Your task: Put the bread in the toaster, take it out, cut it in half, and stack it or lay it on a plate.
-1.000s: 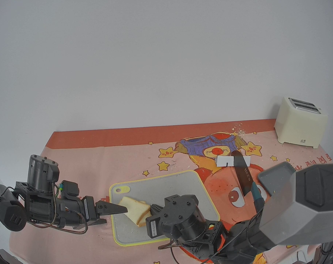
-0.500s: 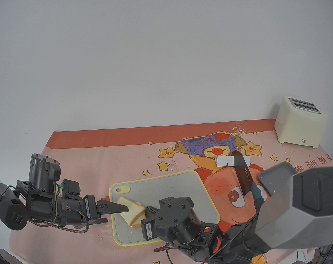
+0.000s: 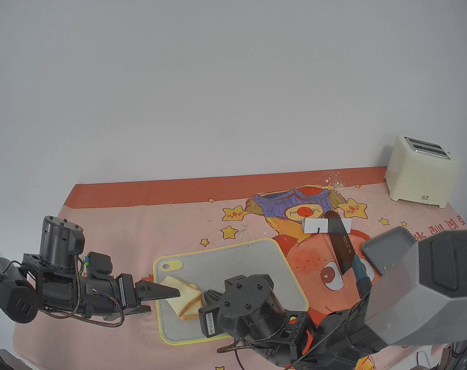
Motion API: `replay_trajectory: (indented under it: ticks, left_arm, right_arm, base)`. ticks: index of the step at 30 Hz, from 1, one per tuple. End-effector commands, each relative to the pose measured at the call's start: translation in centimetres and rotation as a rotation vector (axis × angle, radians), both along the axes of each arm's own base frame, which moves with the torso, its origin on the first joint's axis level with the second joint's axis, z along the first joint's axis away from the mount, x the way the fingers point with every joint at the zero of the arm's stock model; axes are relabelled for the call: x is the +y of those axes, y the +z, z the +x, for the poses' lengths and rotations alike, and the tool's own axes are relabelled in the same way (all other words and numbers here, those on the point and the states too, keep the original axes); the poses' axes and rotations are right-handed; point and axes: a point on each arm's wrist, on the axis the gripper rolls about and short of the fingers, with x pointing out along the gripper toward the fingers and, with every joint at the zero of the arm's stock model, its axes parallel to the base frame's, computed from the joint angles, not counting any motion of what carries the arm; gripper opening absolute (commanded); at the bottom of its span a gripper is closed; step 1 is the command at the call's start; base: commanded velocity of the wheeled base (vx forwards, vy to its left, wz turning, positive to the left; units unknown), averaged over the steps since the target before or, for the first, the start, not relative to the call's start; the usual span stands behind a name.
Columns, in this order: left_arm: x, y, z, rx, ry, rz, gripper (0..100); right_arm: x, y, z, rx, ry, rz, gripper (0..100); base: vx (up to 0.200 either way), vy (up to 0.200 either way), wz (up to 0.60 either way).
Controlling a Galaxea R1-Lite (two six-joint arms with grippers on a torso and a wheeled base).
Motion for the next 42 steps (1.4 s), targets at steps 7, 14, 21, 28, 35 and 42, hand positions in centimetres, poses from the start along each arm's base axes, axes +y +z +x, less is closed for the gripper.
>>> replay_trajectory:
  ticks: [7, 14, 21, 28, 35, 42]
  left_arm:
    - [0.0, 0.0, 0.0, 0.001, 0.0, 0.0, 100]
    - [-0.4, 0.3, 0.0, -0.009, -0.017, -0.005, 100]
    - [-0.8, 0.4, 0.0, -0.012, -0.03, -0.008, 100]
    - [-0.8, 0.5, 0.1, 0.007, -0.009, -0.025, 100]
    - [-0.8, 0.2, 0.1, 0.021, -0.005, -0.019, 100]
    - [-0.8, 0.0, 0.4, 0.028, 0.002, -0.013, 100]
  right_arm:
    - [0.5, 0.0, -0.2, -0.008, 0.01, 0.012, 0]
    - [0.8, -0.2, -0.3, -0.009, 0.017, 0.013, 0]
    - [1.0, -0.1, -0.4, -0.01, 0.02, 0.016, 0]
    - [1.1, -0.3, -0.4, -0.009, 0.023, 0.012, 0]
    - [1.3, -0.3, -0.7, -0.01, 0.03, 0.016, 0]
    - [1.6, -0.5, -0.9, -0.01, 0.038, 0.016, 0]
  base:
    - [0.0, 0.0, 0.0]
    - [0.0, 0.0, 0.0]
    - [0.0, 0.0, 0.0]
    - [0.0, 0.0, 0.0]
    - [0.0, 0.0, 0.0]
    - [0.0, 0.0, 0.0]
